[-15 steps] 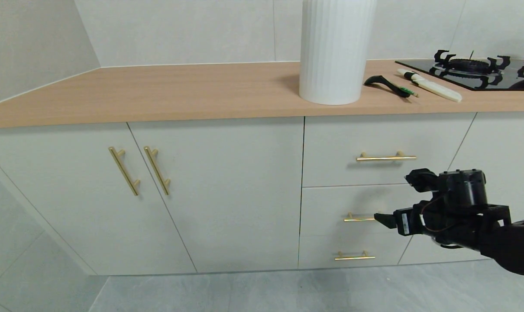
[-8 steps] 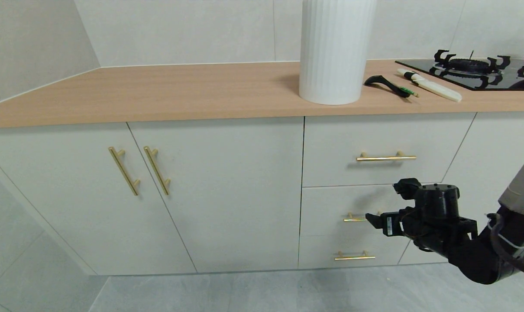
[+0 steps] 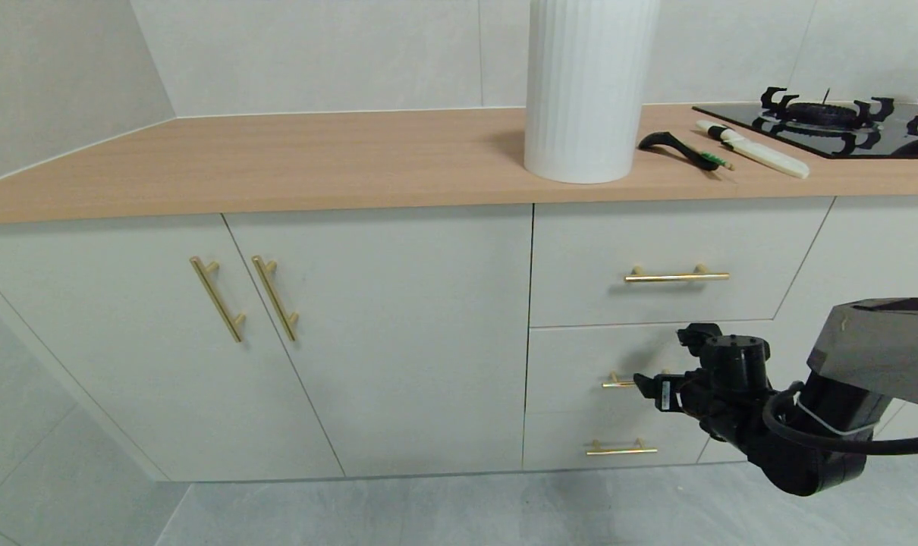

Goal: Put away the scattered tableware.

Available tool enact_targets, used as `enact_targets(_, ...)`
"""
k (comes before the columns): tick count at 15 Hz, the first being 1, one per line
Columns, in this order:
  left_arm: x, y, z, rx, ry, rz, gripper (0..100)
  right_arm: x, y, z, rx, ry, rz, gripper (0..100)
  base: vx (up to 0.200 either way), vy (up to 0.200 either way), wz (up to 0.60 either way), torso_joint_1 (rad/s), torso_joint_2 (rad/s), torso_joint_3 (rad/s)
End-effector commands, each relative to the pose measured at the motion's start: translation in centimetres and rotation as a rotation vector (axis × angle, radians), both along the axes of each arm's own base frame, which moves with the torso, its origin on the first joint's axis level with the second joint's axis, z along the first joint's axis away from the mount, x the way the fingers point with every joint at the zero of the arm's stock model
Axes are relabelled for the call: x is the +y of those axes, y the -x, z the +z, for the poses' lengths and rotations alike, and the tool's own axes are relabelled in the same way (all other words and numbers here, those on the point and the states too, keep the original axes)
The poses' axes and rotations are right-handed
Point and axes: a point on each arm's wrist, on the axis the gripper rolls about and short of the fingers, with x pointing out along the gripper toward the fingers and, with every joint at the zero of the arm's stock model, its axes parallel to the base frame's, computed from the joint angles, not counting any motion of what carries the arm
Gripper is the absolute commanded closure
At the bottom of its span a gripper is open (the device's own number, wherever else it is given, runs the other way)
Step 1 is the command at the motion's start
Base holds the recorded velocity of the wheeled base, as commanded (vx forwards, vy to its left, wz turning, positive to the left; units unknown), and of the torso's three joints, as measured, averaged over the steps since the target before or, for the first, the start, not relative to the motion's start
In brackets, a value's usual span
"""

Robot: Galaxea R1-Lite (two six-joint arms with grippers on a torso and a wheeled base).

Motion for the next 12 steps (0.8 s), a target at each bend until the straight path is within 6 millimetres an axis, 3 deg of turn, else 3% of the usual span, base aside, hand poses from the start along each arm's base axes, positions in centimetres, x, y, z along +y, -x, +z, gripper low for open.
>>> enact_targets(1, 0.0, 0.0, 0.0, 0.001, 0.001, 0.000, 0, 0.1, -0.7, -1.0, 0.007, 0.000, -0.020, 0, 0.000, 0.000, 0.00, 0.000, 0.00, 0.000)
enact_targets(12, 0.0, 0.0, 0.0, 0.001, 0.001, 0.000, 0, 0.5, -2.9, -3.6, -0.033, -0.005, -0.109, 0, 0.000, 0.000, 0.00, 0.000, 0.00, 0.000)
